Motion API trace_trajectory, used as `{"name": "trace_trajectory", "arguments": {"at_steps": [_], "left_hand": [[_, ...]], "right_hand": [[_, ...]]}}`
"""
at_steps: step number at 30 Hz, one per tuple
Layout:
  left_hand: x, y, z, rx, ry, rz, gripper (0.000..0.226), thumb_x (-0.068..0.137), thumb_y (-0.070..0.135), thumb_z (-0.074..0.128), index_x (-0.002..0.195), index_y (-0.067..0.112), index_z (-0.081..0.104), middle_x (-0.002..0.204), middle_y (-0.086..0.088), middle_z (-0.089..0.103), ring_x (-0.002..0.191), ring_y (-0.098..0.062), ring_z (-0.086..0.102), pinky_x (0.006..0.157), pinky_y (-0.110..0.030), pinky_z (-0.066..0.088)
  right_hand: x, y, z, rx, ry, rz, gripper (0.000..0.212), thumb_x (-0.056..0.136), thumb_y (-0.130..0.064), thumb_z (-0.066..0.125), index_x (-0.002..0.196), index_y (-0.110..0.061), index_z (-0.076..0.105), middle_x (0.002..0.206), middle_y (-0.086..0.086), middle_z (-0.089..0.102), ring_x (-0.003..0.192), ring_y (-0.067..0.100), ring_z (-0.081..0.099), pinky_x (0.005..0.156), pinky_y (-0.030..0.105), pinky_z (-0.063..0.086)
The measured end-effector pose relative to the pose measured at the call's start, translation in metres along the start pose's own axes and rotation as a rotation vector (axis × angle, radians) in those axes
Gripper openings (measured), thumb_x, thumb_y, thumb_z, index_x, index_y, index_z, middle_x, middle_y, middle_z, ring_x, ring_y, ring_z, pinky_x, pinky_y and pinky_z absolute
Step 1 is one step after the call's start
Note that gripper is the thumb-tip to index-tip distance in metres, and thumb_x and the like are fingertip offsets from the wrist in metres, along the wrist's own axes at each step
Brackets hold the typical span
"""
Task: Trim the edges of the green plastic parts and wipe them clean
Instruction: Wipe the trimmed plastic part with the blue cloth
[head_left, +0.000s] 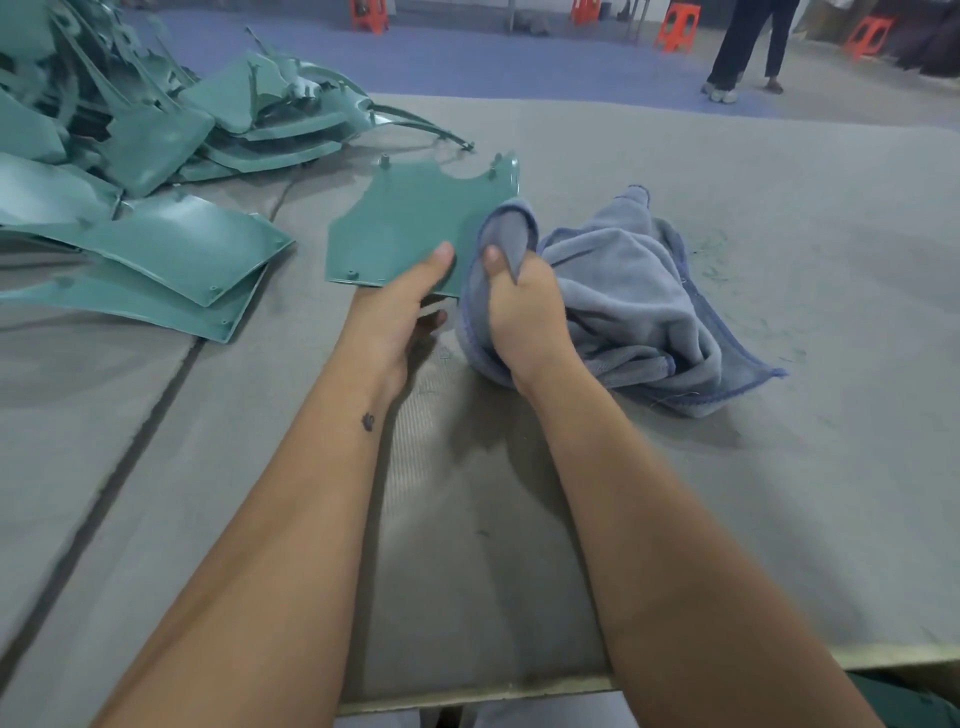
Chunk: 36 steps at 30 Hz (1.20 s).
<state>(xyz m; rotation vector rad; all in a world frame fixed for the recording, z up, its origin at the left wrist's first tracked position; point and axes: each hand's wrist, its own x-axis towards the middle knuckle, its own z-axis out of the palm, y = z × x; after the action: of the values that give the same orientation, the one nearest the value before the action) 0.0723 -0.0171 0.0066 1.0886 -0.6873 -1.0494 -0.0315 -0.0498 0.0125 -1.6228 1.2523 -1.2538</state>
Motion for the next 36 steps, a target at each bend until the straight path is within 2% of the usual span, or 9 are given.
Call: {"name": "trace_trajectory", "arguments": {"at_steps": [3, 8, 10, 13, 16, 20, 24, 30, 36], "left_hand": [[0.000, 0.006, -0.006, -0.050, -0.045, -0.075, 0.012, 0.090, 0.032, 0.062, 0.101, 0.027, 0.063, 0.092, 0.008, 0.071, 0.074, -0.012, 0.069, 0.062, -0.024, 0.050], [0.003, 0.019, -0.028, -0.185, -0.004, -0.072, 0.008, 0.091, 0.024, 0.061, 0.094, 0.025, 0.068, 0.081, 0.006, 0.070, 0.070, -0.011, 0.064, 0.057, -0.022, 0.053], [0.002, 0.018, -0.029, -0.055, -0.064, -0.074, 0.021, 0.091, 0.011, 0.060, 0.106, 0.024, 0.065, 0.078, 0.008, 0.071, 0.065, -0.006, 0.064, 0.053, -0.020, 0.050], [-0.002, 0.016, -0.025, 0.017, -0.154, -0.103, 0.026, 0.089, -0.003, 0.058, 0.105, 0.017, 0.058, 0.074, 0.003, 0.073, 0.060, -0.009, 0.069, 0.049, -0.020, 0.053], [-0.006, 0.011, -0.014, -0.021, -0.206, -0.112, 0.034, 0.087, -0.012, 0.056, 0.108, 0.014, 0.054, 0.088, -0.005, 0.073, 0.072, -0.019, 0.073, 0.054, -0.028, 0.058], [-0.008, 0.003, 0.000, -0.022, -0.200, -0.047, 0.042, 0.086, -0.017, 0.055, 0.124, 0.000, 0.054, 0.096, -0.006, 0.071, 0.076, -0.016, 0.072, 0.059, -0.025, 0.057], [-0.010, -0.004, 0.004, 0.017, -0.149, 0.025, 0.043, 0.085, -0.018, 0.055, 0.126, -0.005, 0.054, 0.079, 0.004, 0.075, 0.068, -0.010, 0.071, 0.054, -0.021, 0.054], [-0.006, -0.006, 0.007, -0.018, -0.068, 0.099, 0.029, 0.085, -0.015, 0.058, 0.100, 0.009, 0.065, 0.079, 0.002, 0.075, 0.071, -0.014, 0.071, 0.060, -0.027, 0.058], [-0.006, -0.003, 0.005, -0.081, -0.024, 0.078, 0.026, 0.088, -0.014, 0.055, 0.099, 0.007, 0.065, 0.076, 0.000, 0.074, 0.068, -0.014, 0.071, 0.057, -0.026, 0.057]], "right_hand": [[0.008, 0.001, -0.008, -0.012, 0.086, 0.009, 0.035, 0.100, -0.030, 0.046, 0.083, -0.002, 0.056, 0.077, 0.003, 0.053, 0.072, 0.019, 0.050, 0.064, 0.027, 0.035], [0.013, 0.005, -0.023, 0.112, 0.174, 0.067, 0.044, 0.093, -0.033, 0.058, 0.055, -0.020, 0.041, 0.041, -0.016, 0.039, 0.040, 0.000, 0.038, 0.042, 0.014, 0.032], [0.013, 0.003, -0.023, 0.124, 0.225, 0.097, 0.041, 0.094, -0.035, 0.057, 0.058, -0.019, 0.044, 0.047, -0.017, 0.043, 0.045, 0.000, 0.039, 0.045, 0.011, 0.033], [0.016, 0.000, -0.029, 0.558, 0.338, 0.238, 0.031, 0.099, -0.037, 0.046, 0.088, -0.018, 0.067, 0.076, -0.006, 0.069, 0.070, 0.006, 0.065, 0.067, 0.015, 0.052], [0.015, 0.000, -0.036, 0.729, 0.278, 0.347, 0.038, 0.099, -0.044, 0.042, 0.100, -0.014, 0.066, 0.071, -0.008, 0.072, 0.068, 0.002, 0.068, 0.055, 0.014, 0.053], [0.012, -0.002, -0.022, 0.247, 0.172, 0.150, 0.024, 0.099, -0.032, 0.047, 0.088, -0.012, 0.056, 0.083, -0.001, 0.059, 0.084, 0.015, 0.058, 0.081, 0.027, 0.047], [0.013, 0.005, -0.023, -0.021, 0.144, 0.034, 0.024, 0.099, -0.024, 0.048, 0.078, -0.013, 0.048, 0.067, -0.008, 0.049, 0.067, 0.010, 0.048, 0.057, 0.016, 0.032], [0.007, 0.006, -0.018, -0.283, -0.018, -0.063, 0.020, 0.099, -0.023, 0.050, 0.087, -0.008, 0.045, 0.069, -0.001, 0.043, 0.073, 0.022, 0.045, 0.058, 0.021, 0.025], [0.003, 0.007, -0.014, -0.342, -0.098, -0.129, 0.018, 0.096, -0.017, 0.054, 0.084, -0.007, 0.046, 0.076, 0.006, 0.049, 0.074, 0.020, 0.043, 0.061, 0.022, 0.023]]}}
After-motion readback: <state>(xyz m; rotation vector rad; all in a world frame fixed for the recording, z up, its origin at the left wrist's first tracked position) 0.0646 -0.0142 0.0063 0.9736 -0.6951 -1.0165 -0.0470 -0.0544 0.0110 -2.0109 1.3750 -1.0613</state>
